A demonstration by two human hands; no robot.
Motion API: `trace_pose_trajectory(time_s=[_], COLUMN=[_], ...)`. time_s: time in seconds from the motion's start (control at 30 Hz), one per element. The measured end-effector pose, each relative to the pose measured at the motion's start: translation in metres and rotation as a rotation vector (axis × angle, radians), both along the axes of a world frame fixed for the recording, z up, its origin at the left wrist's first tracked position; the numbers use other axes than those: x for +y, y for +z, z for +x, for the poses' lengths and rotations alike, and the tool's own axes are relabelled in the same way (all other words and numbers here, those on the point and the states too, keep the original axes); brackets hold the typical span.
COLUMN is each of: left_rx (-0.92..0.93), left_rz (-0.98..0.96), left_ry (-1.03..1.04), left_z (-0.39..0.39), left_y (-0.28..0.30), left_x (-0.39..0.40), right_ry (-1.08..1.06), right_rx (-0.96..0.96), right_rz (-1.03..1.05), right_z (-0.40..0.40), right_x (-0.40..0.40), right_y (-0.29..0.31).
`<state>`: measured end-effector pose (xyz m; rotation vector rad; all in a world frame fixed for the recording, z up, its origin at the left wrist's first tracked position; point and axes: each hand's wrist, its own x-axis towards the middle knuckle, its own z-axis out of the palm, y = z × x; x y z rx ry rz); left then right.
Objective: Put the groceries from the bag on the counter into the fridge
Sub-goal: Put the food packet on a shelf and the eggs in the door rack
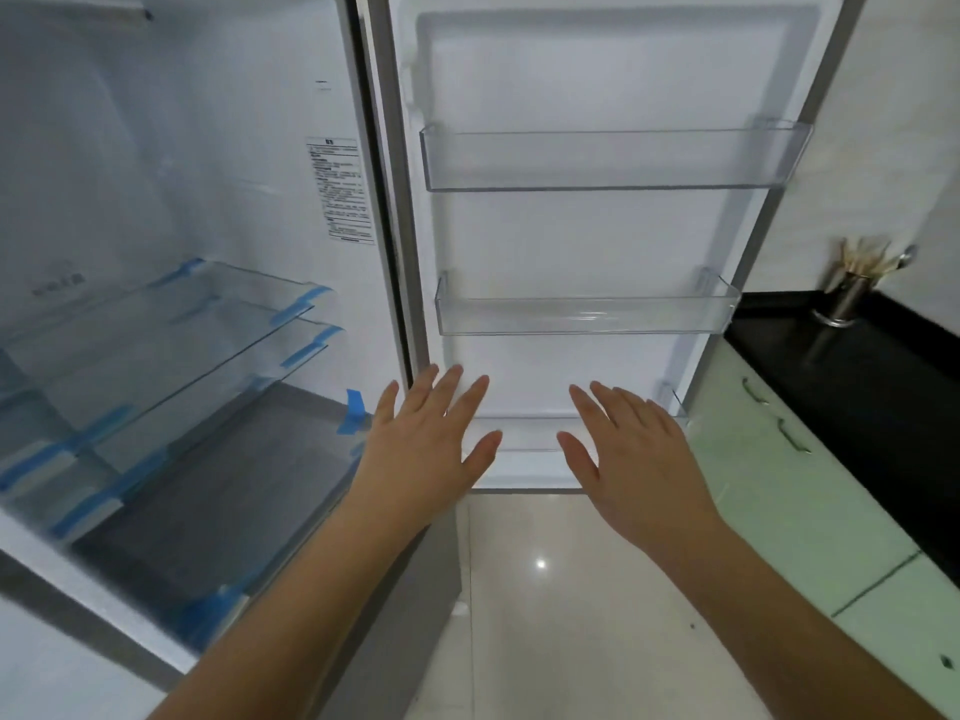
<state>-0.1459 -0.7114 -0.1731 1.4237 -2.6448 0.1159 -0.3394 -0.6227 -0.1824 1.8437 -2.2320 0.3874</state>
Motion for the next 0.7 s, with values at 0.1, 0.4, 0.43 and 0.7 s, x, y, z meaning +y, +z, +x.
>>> trace_pose_trajectory(time_s=[0.1,0.4,0.43,0.7], left_rx=[0.011,0.084,0.094,0.1], left_rz=[-0.003,-0.045,-0.041,-0.042], left_ry=[-0.054,-0.319,-0.363,-0.685], left_z=[-0.003,-0.06,-0.07,-0.162], left_y=[-0.002,0.008,0.009,0.027], left_x=[0.002,0.03,0.038,0.128], right_ry=[-0.06,-0.33,-0.369,-0.648], right_rx=[0.007,0.035,0.033,0.027], right_rz=[-0.029,0.033,0.043,0.063], right_z=[0.006,-0.021,-0.026,-0.062], right_x=[0.017,0.098,0.109,0.233], right_y=[-0.001,0.003,0.004,0.016])
